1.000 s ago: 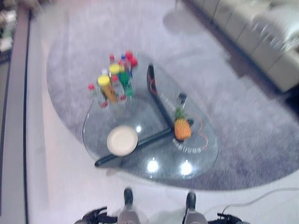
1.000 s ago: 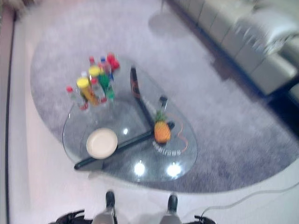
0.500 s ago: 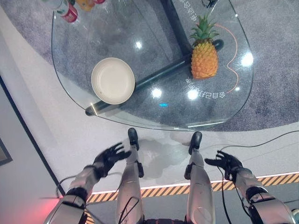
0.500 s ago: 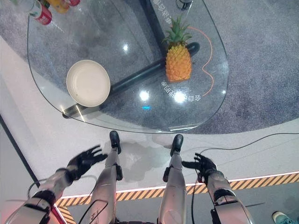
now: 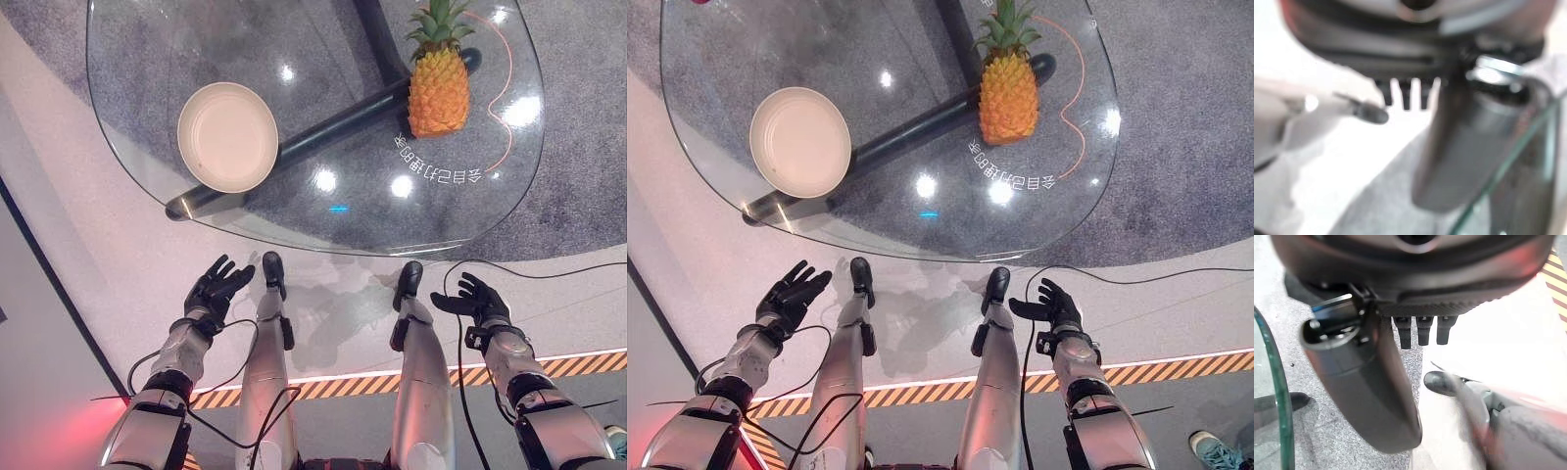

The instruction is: Pick up the fruit to the plate

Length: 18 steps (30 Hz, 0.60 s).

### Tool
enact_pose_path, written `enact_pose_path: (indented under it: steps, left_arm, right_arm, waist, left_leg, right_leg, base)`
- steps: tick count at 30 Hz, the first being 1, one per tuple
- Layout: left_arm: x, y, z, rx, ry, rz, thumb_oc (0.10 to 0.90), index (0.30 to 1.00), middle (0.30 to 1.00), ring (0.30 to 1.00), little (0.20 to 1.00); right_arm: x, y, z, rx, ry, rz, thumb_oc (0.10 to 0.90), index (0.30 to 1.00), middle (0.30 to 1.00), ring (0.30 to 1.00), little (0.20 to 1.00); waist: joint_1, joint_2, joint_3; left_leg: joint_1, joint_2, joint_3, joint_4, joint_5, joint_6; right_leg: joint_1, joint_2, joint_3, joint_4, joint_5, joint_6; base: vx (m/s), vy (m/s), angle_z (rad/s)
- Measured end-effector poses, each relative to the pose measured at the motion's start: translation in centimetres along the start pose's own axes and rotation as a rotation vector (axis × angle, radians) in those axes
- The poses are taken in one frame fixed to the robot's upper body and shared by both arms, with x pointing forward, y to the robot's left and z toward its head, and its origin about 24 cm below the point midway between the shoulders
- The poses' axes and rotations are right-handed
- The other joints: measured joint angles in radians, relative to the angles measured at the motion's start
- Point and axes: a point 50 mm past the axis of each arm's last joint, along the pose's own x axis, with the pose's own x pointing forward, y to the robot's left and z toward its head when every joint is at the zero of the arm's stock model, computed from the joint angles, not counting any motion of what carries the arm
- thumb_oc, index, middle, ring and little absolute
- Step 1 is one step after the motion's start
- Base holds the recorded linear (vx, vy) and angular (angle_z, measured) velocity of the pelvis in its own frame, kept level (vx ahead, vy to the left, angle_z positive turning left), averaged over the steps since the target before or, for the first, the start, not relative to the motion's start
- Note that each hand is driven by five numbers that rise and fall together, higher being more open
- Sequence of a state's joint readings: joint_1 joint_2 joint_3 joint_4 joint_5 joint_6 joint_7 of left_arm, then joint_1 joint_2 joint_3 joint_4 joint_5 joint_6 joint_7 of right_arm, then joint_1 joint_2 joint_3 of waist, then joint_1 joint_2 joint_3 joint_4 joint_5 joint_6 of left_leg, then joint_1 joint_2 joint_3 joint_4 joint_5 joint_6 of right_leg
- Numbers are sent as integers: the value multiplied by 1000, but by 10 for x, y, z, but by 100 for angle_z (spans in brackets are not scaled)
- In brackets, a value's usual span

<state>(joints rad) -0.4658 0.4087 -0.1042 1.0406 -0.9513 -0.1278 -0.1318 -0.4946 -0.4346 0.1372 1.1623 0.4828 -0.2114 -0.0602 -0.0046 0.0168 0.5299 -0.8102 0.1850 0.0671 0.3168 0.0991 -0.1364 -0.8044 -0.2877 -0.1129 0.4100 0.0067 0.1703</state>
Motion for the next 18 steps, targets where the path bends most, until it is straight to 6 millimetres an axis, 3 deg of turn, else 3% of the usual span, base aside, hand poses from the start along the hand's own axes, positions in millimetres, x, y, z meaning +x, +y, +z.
enact_pose_path:
  steps: [18]
  left_arm:
    - [-1,0,1,0,-29,10,800,900,900,900,900]
  right_arm:
    - [-2,-1,1,7,-49,-29,800,900,900,900,900]
  waist:
    - [-1,-1,0]
  left_leg:
    - [-45,0,-5,22,-4,-3]
  right_leg:
    - [-54,3,12,31,-1,-6]
  base:
    - [10,-3,-1]
